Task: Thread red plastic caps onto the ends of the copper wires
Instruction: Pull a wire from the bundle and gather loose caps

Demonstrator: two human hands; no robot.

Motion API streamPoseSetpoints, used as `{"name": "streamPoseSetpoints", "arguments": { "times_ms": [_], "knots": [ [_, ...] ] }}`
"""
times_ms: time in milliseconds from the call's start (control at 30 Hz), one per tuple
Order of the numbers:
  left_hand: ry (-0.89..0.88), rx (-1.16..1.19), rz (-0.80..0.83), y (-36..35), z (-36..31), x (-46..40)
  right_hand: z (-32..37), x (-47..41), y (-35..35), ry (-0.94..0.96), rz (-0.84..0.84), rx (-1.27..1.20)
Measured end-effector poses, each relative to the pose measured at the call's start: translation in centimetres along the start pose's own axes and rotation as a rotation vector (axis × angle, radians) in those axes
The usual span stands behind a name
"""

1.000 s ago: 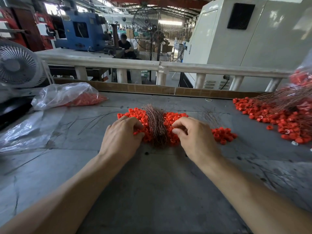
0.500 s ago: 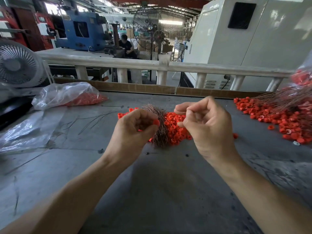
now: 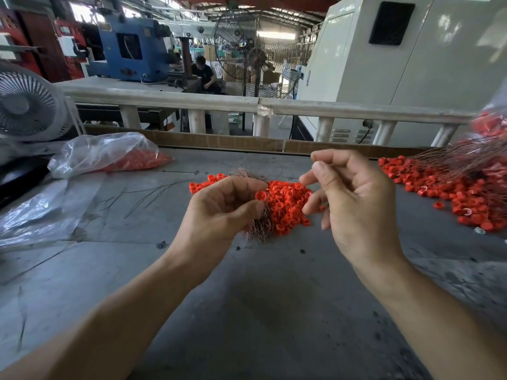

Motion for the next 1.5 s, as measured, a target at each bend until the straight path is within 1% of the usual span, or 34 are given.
{"name": "streamPoseSetpoints", "arguments": {
  "times_ms": [100,200,300,400,500,700,900,1100,1267,1500],
  "knots": [
    [0.007,0.006,0.004,0.0,0.1,0.0,-1.0,0.1,-0.7,-0.109,0.079,0.024],
    [0.041,0.023,0.001,0.2,0.5,0.0,-1.6,0.5,-1.5,-0.172,0.147,0.048],
    [0.12,0.129,0.002,0.1,1.1,-0.1,-1.7,1.1,-2.2,-0.208,0.194,0.055],
    [0.176,0.236,0.021,-0.2,1.3,-0.1,-1.7,1.6,-2.7,-0.231,0.203,0.04],
    [0.179,0.236,0.021,-0.3,1.2,0.0,-1.7,1.8,-2.8,-0.206,0.191,0.057],
    [0.178,0.197,-0.001,-0.2,1.1,0.0,-1.4,1.7,-2.8,-0.153,0.217,0.189],
    [0.147,0.207,-0.014,-0.2,0.9,0.1,-0.7,1.8,-2.8,-0.097,0.214,0.237],
    [0.112,0.139,0.03,-0.4,0.5,0.2,0.0,1.8,-2.8,-0.012,0.223,0.316],
    [0.086,0.086,0.061,-0.4,0.4,0.3,0.0,1.8,-2.8,0.002,0.225,0.346],
    [0.076,0.043,0.046,-0.4,0.3,0.2,-0.3,1.9,-3.1,-0.009,0.236,0.361]
  ]
}}
Point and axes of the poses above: each hand's wrist, its own x-axis away from the middle knuckle, its own y-axis out of the back of the hand, z = x × y, the point moved 6 cm from there along -x, towards the middle knuckle, and after that the axes turned 5 degrees about -x, right-handed, at the moved point
